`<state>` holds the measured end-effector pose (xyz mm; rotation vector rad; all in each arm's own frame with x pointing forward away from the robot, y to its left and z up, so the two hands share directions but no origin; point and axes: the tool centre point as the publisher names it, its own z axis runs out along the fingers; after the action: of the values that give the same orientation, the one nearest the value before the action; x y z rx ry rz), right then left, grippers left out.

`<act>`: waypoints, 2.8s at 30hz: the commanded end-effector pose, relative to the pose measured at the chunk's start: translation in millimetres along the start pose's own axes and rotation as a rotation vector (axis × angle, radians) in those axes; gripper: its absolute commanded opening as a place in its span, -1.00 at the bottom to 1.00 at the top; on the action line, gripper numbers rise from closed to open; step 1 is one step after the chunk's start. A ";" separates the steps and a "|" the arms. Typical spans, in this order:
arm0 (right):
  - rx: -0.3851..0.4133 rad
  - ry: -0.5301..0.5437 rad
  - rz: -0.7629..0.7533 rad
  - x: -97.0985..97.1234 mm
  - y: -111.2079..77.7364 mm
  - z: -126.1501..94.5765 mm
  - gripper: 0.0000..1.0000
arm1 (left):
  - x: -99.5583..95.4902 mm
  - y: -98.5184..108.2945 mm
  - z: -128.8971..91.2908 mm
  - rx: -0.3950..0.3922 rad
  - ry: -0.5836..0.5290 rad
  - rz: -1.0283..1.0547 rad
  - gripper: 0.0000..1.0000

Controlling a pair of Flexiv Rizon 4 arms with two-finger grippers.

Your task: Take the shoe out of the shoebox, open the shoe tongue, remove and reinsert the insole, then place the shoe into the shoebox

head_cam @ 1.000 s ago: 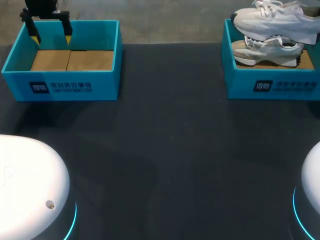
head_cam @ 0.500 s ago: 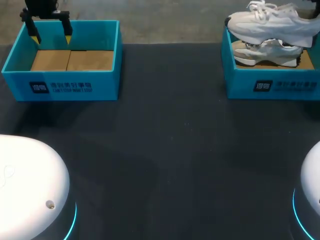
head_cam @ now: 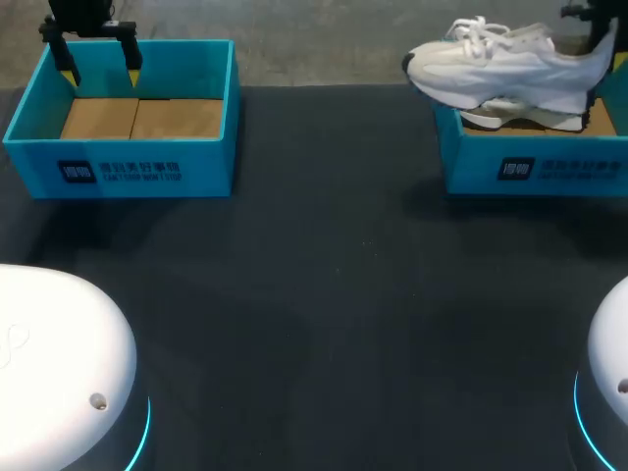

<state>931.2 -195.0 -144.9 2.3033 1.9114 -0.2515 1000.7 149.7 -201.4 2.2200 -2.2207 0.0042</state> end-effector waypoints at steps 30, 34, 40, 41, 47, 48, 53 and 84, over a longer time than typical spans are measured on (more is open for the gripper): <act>-0.063 -0.068 -0.126 137.6 -192.7 -19.5 -1.00 | -0.2 0.2 -0.6 -0.001 -0.001 0.000 1.00; -0.060 -0.069 -0.150 148.5 -207.1 -15.5 -1.00 | -0.2 0.2 -0.6 -0.001 -0.001 0.000 1.00; -0.053 -0.057 -0.155 153.4 -214.0 -9.8 -1.00 | -0.2 0.2 -0.6 -0.001 -0.001 0.000 1.00; -0.053 -0.057 -0.155 153.4 -214.0 -9.8 -1.00 | -0.2 0.2 -0.6 -0.001 -0.001 0.000 1.00; -0.053 -0.057 -0.155 153.4 -214.0 -9.8 -1.00 | -0.2 0.2 -0.6 -0.001 -0.001 0.000 1.00; -0.053 -0.057 -0.155 153.4 -214.0 -9.8 -1.00 | -0.2 0.2 -0.6 -0.001 -0.001 0.000 1.00; -0.053 -0.057 -0.155 153.4 -214.0 -9.8 -1.00 | -0.2 0.2 -0.6 -0.001 -0.001 0.000 1.00; -0.065 -0.253 0.000 230.0 -235.7 124.2 -1.00 | -0.2 0.2 -0.6 -0.001 -0.001 0.000 1.00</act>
<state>730.5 30.1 -294.0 2.1344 1.7862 -0.4041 1000.6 149.8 -201.4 2.2200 -2.2205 0.0043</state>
